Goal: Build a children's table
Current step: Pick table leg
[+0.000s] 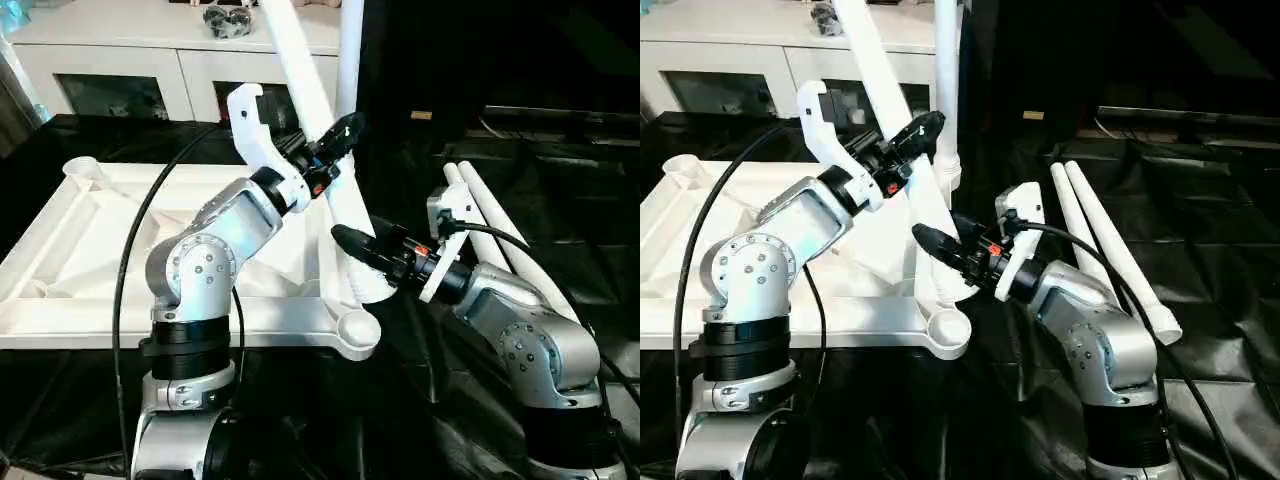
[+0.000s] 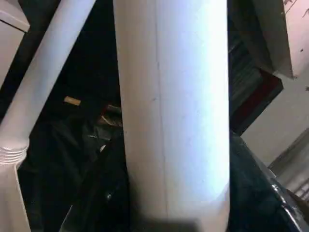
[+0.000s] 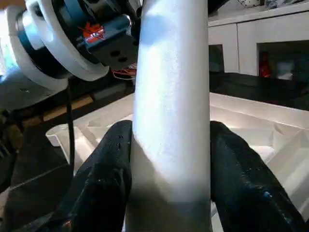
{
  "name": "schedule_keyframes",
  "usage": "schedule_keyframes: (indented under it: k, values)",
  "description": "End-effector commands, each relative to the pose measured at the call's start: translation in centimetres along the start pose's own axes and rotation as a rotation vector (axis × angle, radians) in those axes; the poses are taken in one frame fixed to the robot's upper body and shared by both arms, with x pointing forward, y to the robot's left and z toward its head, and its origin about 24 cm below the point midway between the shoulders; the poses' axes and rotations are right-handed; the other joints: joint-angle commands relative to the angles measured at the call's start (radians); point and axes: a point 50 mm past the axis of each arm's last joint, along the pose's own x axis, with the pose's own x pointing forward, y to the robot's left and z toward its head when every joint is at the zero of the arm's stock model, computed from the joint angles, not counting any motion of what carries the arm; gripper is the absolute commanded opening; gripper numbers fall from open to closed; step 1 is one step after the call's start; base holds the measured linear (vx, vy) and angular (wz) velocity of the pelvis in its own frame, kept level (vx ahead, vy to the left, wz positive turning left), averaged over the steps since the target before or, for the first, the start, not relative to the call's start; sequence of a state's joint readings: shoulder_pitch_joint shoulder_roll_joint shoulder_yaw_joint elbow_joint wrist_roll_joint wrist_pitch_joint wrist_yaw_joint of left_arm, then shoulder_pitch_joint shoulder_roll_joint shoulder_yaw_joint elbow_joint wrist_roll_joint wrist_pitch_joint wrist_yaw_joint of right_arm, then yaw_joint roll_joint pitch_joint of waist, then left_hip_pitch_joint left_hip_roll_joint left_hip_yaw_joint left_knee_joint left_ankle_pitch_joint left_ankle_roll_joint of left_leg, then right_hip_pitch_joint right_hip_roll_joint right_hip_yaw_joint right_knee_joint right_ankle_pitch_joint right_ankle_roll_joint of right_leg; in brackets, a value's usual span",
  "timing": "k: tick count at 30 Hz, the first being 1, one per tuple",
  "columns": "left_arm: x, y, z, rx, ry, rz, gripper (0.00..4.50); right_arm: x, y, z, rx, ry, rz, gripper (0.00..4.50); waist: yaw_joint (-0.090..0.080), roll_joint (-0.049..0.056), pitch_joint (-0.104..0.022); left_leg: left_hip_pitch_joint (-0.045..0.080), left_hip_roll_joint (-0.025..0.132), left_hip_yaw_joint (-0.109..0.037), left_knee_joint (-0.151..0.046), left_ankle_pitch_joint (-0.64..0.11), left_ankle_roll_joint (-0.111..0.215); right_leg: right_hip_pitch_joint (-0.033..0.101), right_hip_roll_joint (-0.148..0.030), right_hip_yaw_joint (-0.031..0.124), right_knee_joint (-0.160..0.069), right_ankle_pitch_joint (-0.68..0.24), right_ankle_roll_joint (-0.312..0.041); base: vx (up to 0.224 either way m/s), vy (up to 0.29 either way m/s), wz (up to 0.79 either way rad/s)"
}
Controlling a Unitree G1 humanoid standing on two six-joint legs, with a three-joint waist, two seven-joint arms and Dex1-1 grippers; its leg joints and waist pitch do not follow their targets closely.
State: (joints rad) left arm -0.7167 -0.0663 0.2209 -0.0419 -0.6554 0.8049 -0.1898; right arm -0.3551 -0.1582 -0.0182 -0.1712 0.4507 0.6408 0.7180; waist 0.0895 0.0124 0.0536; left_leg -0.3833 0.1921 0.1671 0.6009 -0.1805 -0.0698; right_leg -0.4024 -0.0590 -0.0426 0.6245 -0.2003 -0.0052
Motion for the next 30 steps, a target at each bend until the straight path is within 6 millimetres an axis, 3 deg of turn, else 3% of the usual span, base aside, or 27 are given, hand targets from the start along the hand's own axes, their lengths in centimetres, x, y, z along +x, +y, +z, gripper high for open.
schedule_keyframes:
  k: [1,2,5,9,12,14,20,30]
  values:
    - [0.2,-0.1,0.5,0.019,-0.015,0.016,1.92,0.6,0.6,0.6,-0.042,-0.016,0.032,1.89,0.002,-0.006,-0.071,0.008,0.021,-0.006,-0.057,-0.077,0.030,0.062,-0.060,0.037,-0.073,-0.064,-0.178,0.000,0.000,0.00]
    - [0.2,0.0,0.5,0.021,-0.016,0.018,1.92,0.6,0.6,0.6,-0.046,-0.014,0.032,1.89,0.002,-0.006,-0.070,0.009,0.021,-0.005,-0.057,-0.083,0.028,0.061,-0.061,0.037,-0.074,-0.073,-0.178,0.000,0.000,0.00]
    - [-0.1,0.1,0.5,0.071,0.006,-0.019,1.87,0.7,0.4,0.5,-0.022,0.012,0.035,2.59,0.002,0.000,-0.070,0.011,0.022,-0.007,-0.059,-0.100,0.022,0.059,-0.060,0.036,-0.076,-0.102,-0.172,0.000,0.000,0.00]
    - [-0.6,-0.6,0.7,0.154,0.027,-0.170,1.85,0.2,-0.2,0.4,-0.038,0.095,0.084,2.92,0.002,-0.003,-0.069,0.013,0.022,-0.008,-0.060,-0.105,0.018,0.060,-0.060,0.037,-0.078,-0.114,-0.162,0.000,0.000,0.00]
    - [-1.1,-1.8,0.7,0.182,0.056,-0.339,1.84,-0.3,-0.6,0.4,-0.042,0.161,0.155,3.13,0.001,-0.005,-0.072,0.011,0.024,-0.004,-0.057,-0.081,0.022,0.062,-0.061,0.039,-0.068,-0.049,-0.185,0.000,0.000,0.00]
    - [-1.2,-1.9,0.7,0.186,0.069,-0.363,1.84,-0.5,-0.6,0.3,-0.036,0.177,0.179,3.41,0.002,-0.003,-0.072,0.011,0.023,-0.004,-0.056,-0.081,0.028,0.062,-0.061,0.038,-0.065,-0.037,-0.205,0.000,0.000,0.00]
    - [-1.8,-3.0,0.4,0.195,0.132,-0.556,1.84,-0.9,-0.6,0.1,-0.004,0.255,0.313,3.44,0.001,-0.008,-0.070,0.012,0.024,-0.002,-0.056,-0.099,0.035,0.062,-0.063,0.038,-0.068,-0.079,-0.216,0.000,0.000,0.00]
    - [-1.7,-3.3,-0.4,0.184,0.213,-0.613,1.84,-0.3,-0.5,0.1,-0.040,0.294,0.384,3.44,0.001,-0.006,-0.072,0.012,0.025,-0.002,-0.054,-0.090,0.032,0.062,-0.061,0.038,-0.065,-0.076,-0.217,0.000,0.000,0.00]
